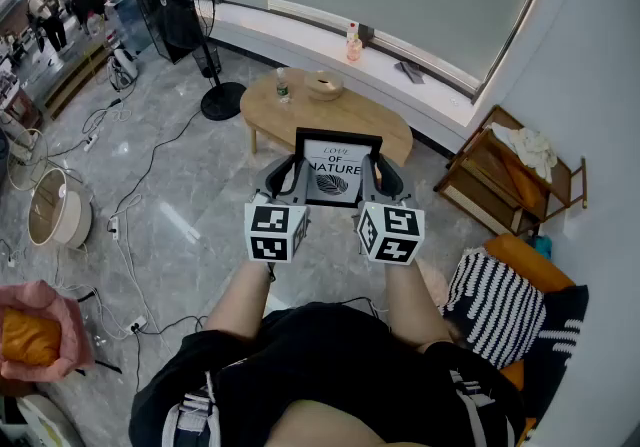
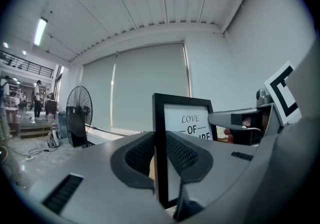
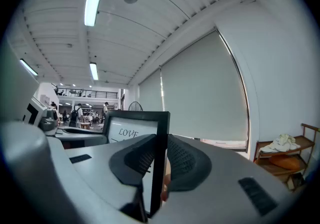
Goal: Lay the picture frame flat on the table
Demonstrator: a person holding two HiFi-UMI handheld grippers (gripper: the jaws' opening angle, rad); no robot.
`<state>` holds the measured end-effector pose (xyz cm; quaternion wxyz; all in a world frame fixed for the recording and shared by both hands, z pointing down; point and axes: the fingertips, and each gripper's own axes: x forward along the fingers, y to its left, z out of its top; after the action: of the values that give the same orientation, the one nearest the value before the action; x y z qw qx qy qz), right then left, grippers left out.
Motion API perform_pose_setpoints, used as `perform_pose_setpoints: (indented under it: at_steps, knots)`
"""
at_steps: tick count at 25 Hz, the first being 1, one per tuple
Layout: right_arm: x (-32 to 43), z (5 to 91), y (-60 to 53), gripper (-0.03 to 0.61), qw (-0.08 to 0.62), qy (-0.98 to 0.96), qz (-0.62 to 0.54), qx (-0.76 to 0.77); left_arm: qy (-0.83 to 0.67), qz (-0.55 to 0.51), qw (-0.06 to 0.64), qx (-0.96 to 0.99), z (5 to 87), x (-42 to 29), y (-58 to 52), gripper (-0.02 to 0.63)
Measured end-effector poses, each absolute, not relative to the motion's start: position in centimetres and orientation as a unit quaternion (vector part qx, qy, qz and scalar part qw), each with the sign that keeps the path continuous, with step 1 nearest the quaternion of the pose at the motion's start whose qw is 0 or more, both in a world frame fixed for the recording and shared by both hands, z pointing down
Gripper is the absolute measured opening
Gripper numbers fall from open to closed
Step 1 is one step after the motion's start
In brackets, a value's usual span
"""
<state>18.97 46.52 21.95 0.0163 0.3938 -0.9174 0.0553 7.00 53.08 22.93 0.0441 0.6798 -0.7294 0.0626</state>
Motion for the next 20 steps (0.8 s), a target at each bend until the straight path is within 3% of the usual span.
perform_pose_setpoints:
  at_steps: [20]
  knots:
    - [16.4,23.3,52.3,0.091,0.019,-0.92,0.066,0.386,-0.704,0.055,0.053,0.706,24.2,4.2,58.7,0.083]
